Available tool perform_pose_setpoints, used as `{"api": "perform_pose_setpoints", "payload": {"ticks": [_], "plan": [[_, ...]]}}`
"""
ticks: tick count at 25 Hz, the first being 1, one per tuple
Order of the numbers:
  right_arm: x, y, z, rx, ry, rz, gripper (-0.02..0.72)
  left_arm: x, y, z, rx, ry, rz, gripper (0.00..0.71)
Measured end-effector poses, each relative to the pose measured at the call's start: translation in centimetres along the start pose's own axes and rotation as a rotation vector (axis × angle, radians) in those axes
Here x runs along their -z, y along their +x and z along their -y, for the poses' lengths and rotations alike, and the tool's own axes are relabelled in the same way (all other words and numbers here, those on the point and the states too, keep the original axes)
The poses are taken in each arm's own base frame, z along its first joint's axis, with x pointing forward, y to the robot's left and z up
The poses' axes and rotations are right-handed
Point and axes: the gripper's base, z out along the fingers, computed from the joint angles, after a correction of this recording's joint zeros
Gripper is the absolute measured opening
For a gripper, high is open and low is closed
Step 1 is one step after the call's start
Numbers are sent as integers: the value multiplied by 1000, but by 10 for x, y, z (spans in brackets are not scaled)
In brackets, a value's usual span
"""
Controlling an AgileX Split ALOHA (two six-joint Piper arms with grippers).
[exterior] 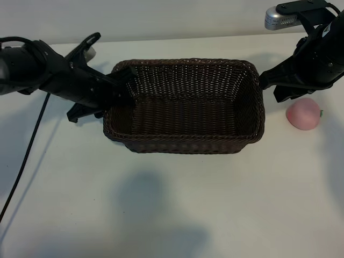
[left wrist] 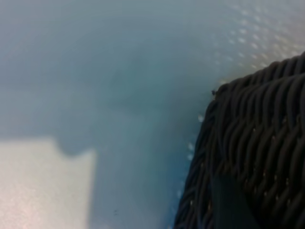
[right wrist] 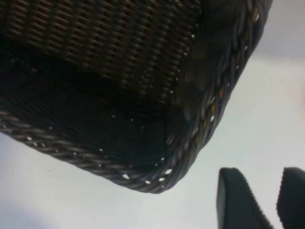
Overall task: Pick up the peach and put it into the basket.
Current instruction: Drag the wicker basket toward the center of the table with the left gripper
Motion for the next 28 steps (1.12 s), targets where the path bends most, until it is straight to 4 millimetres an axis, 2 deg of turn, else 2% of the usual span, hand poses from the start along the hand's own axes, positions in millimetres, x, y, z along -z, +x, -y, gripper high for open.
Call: {"api": "perform_pose_setpoints", "payload": {"ticks": [13,15,18,20,22,28], "plan": [[0,0,0,0,0,0,267,-1,1,0,-30,5,-8,343],[0,0,0,0,0,0,267,-1,1,0,-32,6,-15,391],[0,0,0,0,0,0,266,2,1,2,-36,13,-23,532],[0,0,0,0,0,0,266,6,1,5,-44,19,-16,594],[0,0,0,0,0,0,266,14,1,8,-72,21,0,616],[0,0,0,0,0,0,266,49,4,19,-177,22,30,616]]}}
